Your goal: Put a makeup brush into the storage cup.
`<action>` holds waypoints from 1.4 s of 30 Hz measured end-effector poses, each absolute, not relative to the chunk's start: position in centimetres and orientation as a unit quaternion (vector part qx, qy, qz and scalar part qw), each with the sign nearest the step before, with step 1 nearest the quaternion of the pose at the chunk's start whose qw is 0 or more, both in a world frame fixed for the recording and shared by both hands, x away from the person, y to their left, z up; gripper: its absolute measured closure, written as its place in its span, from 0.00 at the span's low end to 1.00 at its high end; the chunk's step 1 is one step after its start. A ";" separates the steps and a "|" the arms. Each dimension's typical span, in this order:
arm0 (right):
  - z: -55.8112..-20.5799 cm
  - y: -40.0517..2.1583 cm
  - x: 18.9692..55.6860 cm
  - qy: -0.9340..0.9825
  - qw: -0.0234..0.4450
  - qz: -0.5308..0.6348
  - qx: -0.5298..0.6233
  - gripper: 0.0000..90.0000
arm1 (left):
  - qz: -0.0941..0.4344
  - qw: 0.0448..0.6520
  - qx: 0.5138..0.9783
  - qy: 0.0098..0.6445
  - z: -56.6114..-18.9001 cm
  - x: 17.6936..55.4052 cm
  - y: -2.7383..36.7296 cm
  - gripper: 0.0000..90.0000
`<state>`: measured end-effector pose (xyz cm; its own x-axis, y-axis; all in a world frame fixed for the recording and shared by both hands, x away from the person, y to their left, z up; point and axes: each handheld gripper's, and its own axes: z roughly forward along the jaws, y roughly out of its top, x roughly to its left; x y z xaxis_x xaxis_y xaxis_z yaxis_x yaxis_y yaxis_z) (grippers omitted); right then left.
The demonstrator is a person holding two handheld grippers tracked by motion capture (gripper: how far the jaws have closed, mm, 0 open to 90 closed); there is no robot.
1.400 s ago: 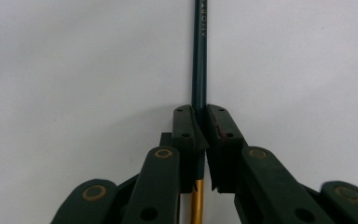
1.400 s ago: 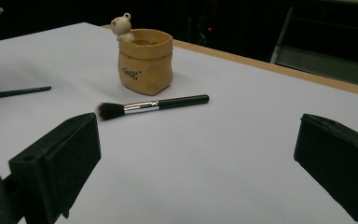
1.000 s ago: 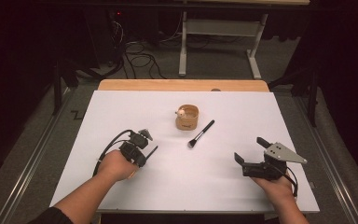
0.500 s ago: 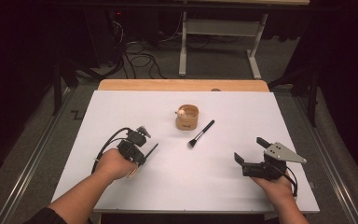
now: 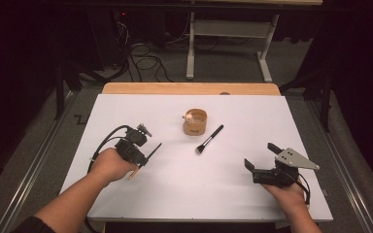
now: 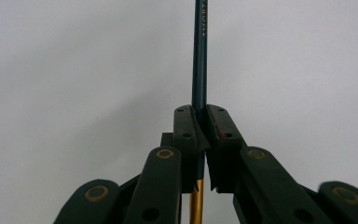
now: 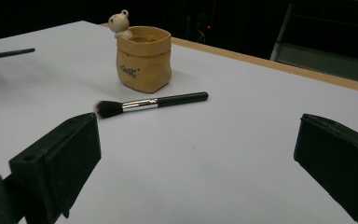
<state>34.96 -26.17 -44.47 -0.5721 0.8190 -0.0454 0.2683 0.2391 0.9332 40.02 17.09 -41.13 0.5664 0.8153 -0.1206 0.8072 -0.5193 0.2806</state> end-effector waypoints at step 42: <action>-44.3 -25.1 34.5 0.769 0.259 0.490 0.318 0.03 | 0.040 0.130 0.918 0.373 -38.1 38.6 13.7 0.92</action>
<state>34.48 -25.06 -44.26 -0.6636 0.7430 -0.0871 0.2352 0.3178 0.9185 38.58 13.73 -38.09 0.7191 0.6946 -0.0222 0.6736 -0.6888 0.2680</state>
